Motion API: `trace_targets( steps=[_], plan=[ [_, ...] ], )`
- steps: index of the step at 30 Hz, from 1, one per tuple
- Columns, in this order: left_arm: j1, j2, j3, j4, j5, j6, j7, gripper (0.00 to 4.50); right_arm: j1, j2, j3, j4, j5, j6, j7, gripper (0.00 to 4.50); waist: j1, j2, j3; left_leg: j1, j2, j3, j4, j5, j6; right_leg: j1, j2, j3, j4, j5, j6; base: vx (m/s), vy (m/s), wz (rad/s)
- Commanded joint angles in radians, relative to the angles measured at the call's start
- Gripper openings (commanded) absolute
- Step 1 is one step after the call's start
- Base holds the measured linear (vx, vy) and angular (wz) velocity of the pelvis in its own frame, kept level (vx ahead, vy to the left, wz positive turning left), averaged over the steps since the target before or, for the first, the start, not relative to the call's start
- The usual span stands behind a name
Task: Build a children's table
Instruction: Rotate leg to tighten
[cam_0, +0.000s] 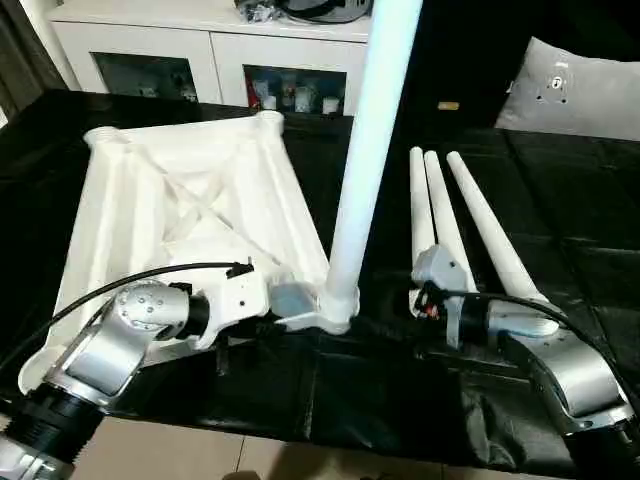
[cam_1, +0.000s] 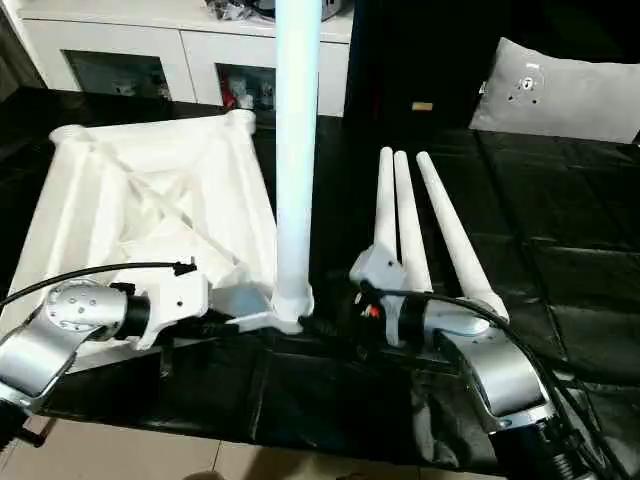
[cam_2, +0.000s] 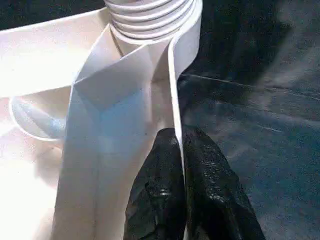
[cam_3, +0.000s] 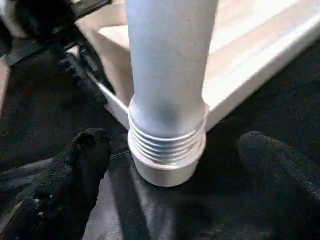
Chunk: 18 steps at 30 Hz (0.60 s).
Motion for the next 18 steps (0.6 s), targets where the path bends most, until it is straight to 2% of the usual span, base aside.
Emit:
trace_targets(
  steps=[1, 3, 4, 7, 9, 12, 13, 15, 18],
  plan=[
    [-0.009, 0.006, -0.061, 0.007, 0.026, -0.031, -0.052, 0.0, -0.02, -0.006, 0.017, 0.008, 0.009, -0.012, 0.031, 4.46, -0.003, 0.005, -0.055, -0.011, 0.058, -0.008, -0.071, -0.03, 0.054, 0.06, -0.095, 0.057, -0.059, -0.091, -0.208, 0.0, 0.0, 0.0],
    [-0.016, 0.005, -0.069, 0.012, 0.022, -0.041, -0.062, 0.0, -0.033, 0.0, 0.028, 0.038, 0.008, -0.02, 0.044, 4.46, -0.003, 0.005, -0.056, -0.011, 0.058, -0.007, -0.069, -0.025, 0.056, 0.06, -0.096, 0.056, -0.056, -0.073, -0.22, 0.0, 0.0, 0.0],
    [-0.018, 0.002, -0.073, 0.013, 0.019, -0.047, -0.072, 0.0, -0.047, 0.011, 0.036, 0.069, 0.004, -0.032, 0.053, 4.2, -0.001, 0.009, -0.055, -0.01, 0.058, -0.007, -0.07, -0.028, 0.051, 0.061, -0.097, 0.057, -0.058, -0.08, -0.223, 0.0, 0.0, 0.0],
    [-0.019, -0.003, -0.078, 0.01, 0.02, -0.048, -0.077, 0.0, -0.065, 0.03, 0.044, 0.112, -0.001, -0.048, 0.06, 4.09, -0.001, 0.005, -0.057, -0.01, 0.058, -0.006, -0.069, -0.036, 0.043, 0.063, -0.098, 0.057, -0.057, -0.084, -0.229, 0.0, 0.0, 0.0],
    [-0.021, -0.007, -0.08, 0.014, 0.023, -0.053, -0.081, 0.0, -0.075, 0.04, 0.05, 0.13, 0.003, -0.048, 0.068, 3.87, -0.002, 0.005, -0.057, -0.012, 0.057, -0.006, -0.068, -0.022, 0.044, 0.064, -0.097, 0.056, -0.054, -0.064, -0.234, 0.0, 0.0, 0.0],
    [-0.023, -0.012, -0.08, 0.017, 0.026, -0.059, -0.088, 0.0, -0.08, 0.051, 0.056, 0.144, 0.005, -0.048, 0.074, 3.7, 0.0, 0.005, -0.059, -0.012, 0.057, -0.006, -0.067, -0.007, 0.048, 0.066, -0.097, 0.056, -0.05, -0.034, -0.235, 0.0, 0.0, 0.0],
    [-0.023, -0.012, -0.08, 0.018, 0.027, -0.059, -0.088, 0.0, -0.08, 0.053, 0.057, 0.145, 0.005, -0.048, 0.074, 3.7, 0.0, 0.005, -0.059, -0.012, 0.057, -0.006, -0.066, -0.008, 0.048, 0.066, -0.096, 0.056, -0.051, -0.036, -0.236, 0.0, 0.0, 0.0],
    [-0.024, -0.011, -0.081, 0.022, 0.027, -0.065, -0.093, 0.0, -0.08, 0.057, 0.06, 0.153, 0.01, -0.046, 0.076, 3.34, 0.0, 0.005, -0.059, -0.013, 0.056, -0.006, -0.066, -0.011, 0.045, 0.067, -0.096, 0.056, -0.05, -0.038, -0.234, 0.0, 0.0, 0.0],
    [-0.024, -0.008, -0.084, 0.027, 0.026, -0.07, -0.096, 0.0, -0.077, 0.06, 0.059, 0.164, 0.011, -0.05, 0.081, 3.24, 0.0, 0.007, -0.059, -0.012, 0.057, -0.006, -0.066, -0.023, 0.041, 0.067, -0.096, 0.056, -0.052, -0.052, -0.23, 0.0, 0.0, 0.0]
  ],
)
